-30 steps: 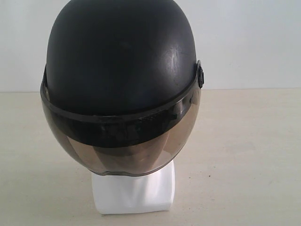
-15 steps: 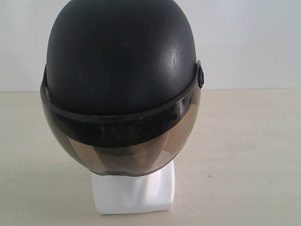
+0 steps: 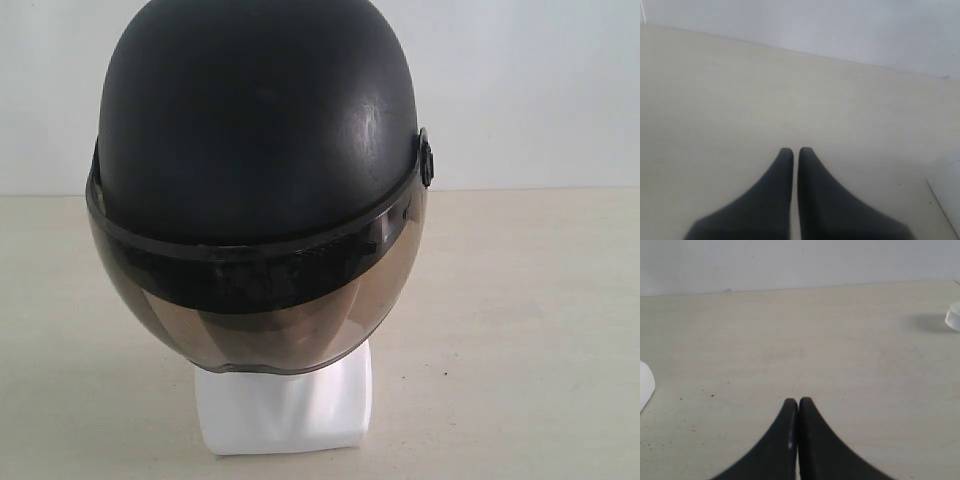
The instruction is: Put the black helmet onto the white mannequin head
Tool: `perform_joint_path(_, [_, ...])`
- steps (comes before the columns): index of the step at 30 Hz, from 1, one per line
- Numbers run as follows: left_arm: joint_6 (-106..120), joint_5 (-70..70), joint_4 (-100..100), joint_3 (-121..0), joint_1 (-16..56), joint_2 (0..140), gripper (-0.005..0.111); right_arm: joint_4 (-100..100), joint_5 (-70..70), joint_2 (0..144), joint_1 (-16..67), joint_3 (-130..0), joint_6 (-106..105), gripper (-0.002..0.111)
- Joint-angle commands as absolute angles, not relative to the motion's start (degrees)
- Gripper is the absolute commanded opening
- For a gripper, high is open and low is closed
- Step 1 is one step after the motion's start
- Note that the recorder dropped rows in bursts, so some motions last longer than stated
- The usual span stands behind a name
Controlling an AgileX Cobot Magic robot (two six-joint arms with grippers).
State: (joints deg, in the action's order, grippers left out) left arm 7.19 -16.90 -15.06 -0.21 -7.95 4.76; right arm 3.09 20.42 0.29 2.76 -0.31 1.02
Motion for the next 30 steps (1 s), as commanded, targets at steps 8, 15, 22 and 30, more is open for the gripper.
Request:
perform_joint_path(8, [5.3, -17.1, -15.6, 0.0, 3.4, 0.0, 0.004, 2.9, 20.0, 0.0, 2.8, 0.0, 1.2, 0.0])
perform_joint_path(15, [2.9, -17.1, -15.9, 0.0, 3.7, 0.0, 0.004, 2.9, 20.0, 0.0, 2.8, 0.0, 1.2, 0.0])
perform_joint_path(22, [2.4, -17.1, -15.5, 0.0, 3.7, 0.0, 0.004, 2.9, 20.0, 0.0, 2.8, 0.0, 1.2, 0.0])
perform_joint_path(30, [-0.6, -17.3, -15.0, 0.0, 4.0, 0.0, 0.004, 2.9, 20.0, 0.0, 2.8, 0.0, 1.2, 0.0])
